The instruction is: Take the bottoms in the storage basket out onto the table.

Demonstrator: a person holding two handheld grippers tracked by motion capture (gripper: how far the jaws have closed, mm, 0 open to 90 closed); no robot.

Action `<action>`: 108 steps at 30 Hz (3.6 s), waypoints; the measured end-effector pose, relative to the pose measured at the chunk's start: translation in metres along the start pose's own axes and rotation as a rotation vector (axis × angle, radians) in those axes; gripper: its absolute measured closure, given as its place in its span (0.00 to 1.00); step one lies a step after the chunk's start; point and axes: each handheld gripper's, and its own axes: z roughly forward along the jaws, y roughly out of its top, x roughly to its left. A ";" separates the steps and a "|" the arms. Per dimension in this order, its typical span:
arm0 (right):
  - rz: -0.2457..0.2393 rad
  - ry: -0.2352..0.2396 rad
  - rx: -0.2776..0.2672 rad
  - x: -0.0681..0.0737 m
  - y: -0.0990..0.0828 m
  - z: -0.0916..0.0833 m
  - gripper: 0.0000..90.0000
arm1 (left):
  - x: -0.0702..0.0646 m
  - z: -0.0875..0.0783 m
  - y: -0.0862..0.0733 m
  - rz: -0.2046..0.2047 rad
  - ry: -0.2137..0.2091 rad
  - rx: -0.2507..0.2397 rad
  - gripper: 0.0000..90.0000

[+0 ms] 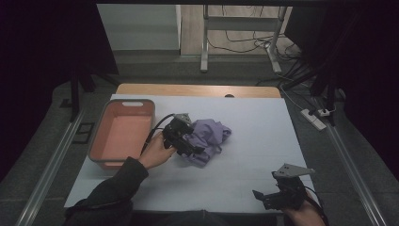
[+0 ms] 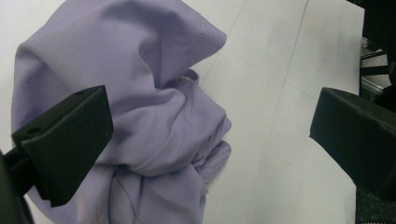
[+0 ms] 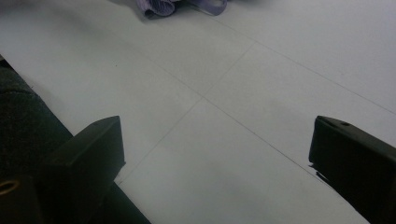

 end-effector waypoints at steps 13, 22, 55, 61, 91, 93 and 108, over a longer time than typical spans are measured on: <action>0.003 0.002 -0.004 0.000 0.000 -0.001 0.04 | -0.002 -0.009 -0.009 -0.008 0.021 -0.006 0.00; 0.005 0.003 -0.006 -0.001 0.000 -0.001 0.04 | -0.002 -0.015 -0.014 -0.023 0.027 -0.017 0.00; 0.034 0.011 -0.018 -0.004 0.000 -0.002 0.04 | -0.001 -0.027 -0.031 -0.031 -0.017 -0.055 0.00; 0.031 0.012 -0.015 -0.003 0.000 -0.001 0.04 | -0.005 -0.032 -0.033 -0.019 -0.011 -0.080 0.00; 0.023 0.010 -0.008 -0.003 0.000 0.000 0.04 | -0.014 -0.051 -0.051 -0.058 0.005 -0.098 0.00; 0.025 0.009 -0.005 -0.002 0.000 -0.001 0.04 | -0.013 -0.053 -0.053 -0.070 0.000 -0.100 0.00; 0.019 0.008 -0.002 -0.002 0.000 0.000 0.04 | -0.015 -0.064 -0.063 -0.088 0.024 -0.112 0.00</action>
